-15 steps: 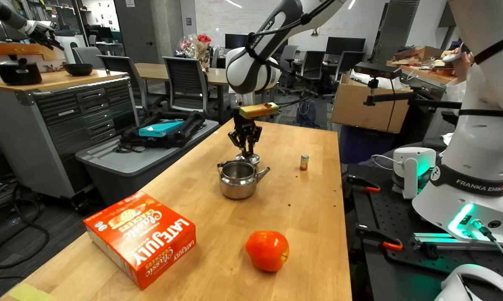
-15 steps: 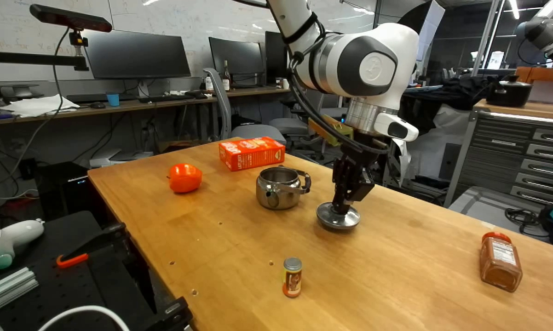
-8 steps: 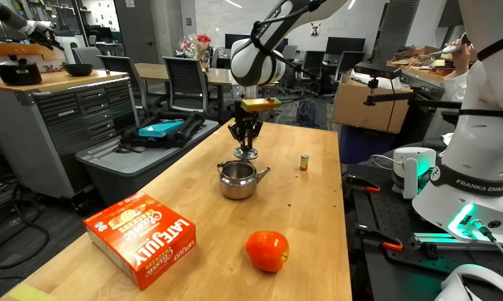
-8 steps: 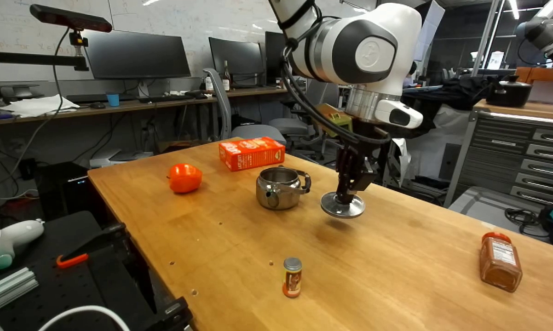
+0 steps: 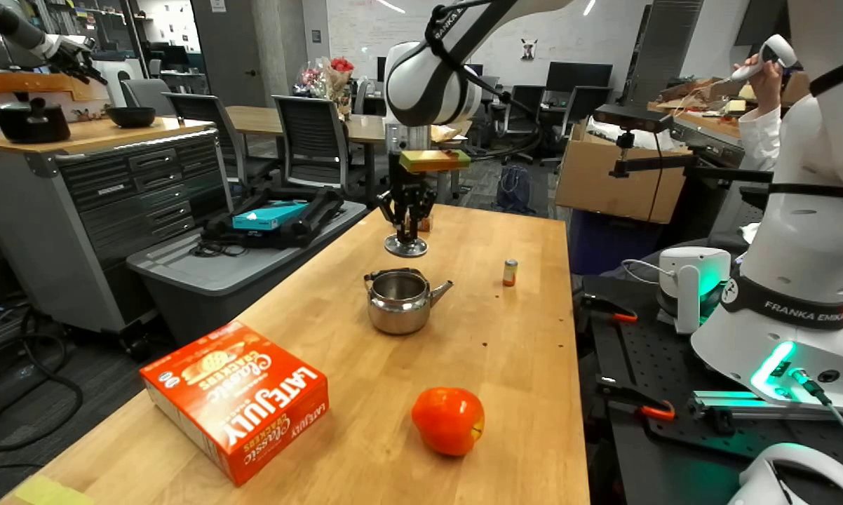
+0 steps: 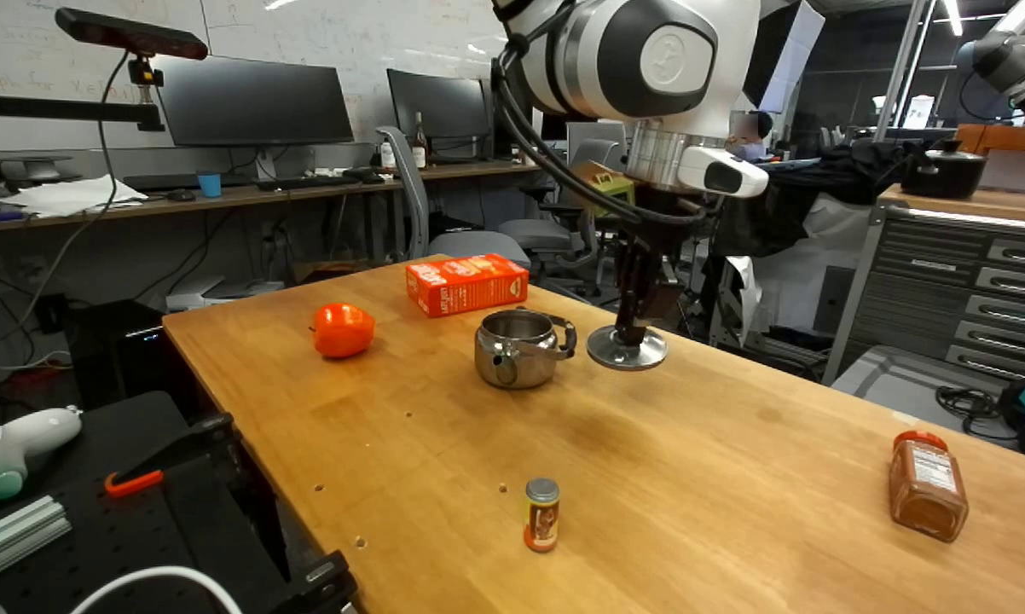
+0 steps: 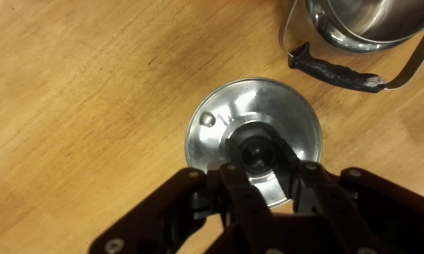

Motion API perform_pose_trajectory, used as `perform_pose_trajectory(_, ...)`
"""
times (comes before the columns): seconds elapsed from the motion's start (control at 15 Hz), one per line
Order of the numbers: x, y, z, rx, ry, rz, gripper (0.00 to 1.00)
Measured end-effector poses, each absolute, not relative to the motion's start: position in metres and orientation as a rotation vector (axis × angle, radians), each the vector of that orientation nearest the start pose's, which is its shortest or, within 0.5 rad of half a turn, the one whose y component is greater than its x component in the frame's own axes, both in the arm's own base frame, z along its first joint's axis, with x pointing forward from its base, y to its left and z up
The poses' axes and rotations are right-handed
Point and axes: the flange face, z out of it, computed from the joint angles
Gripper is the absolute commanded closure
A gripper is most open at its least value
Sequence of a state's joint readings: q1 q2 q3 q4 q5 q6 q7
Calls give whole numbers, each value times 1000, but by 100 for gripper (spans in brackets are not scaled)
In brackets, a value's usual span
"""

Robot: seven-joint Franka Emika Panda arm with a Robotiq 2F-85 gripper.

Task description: Pick the lid and put it on the tea pot

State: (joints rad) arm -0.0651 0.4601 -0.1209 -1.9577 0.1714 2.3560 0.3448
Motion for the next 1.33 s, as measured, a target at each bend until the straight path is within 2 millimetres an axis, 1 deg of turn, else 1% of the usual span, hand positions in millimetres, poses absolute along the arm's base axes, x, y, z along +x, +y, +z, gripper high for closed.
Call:
perform_pose_trajectory(0.2, 604, -96, 246, -2926, 987, 92, 93)
perform_pose_trajectory(0.4, 605, -82, 251, -2943, 978, 107, 93)
perform_pose_trajectory(0.67, 607, -53, 254, -2970, 939, 121, 93)
perform_pose_trajectory(0.93, 607, -20, 252, -2990, 870, 137, 93)
perform_pose_trajectory(1.07, 604, -6, 248, -3006, 832, 152, 93)
perform_pose_trajectory(1.2, 600, 2, 244, -3025, 800, 168, 93)
perform_pose_trajectory(1.33, 594, 5, 238, -3042, 782, 189, 93)
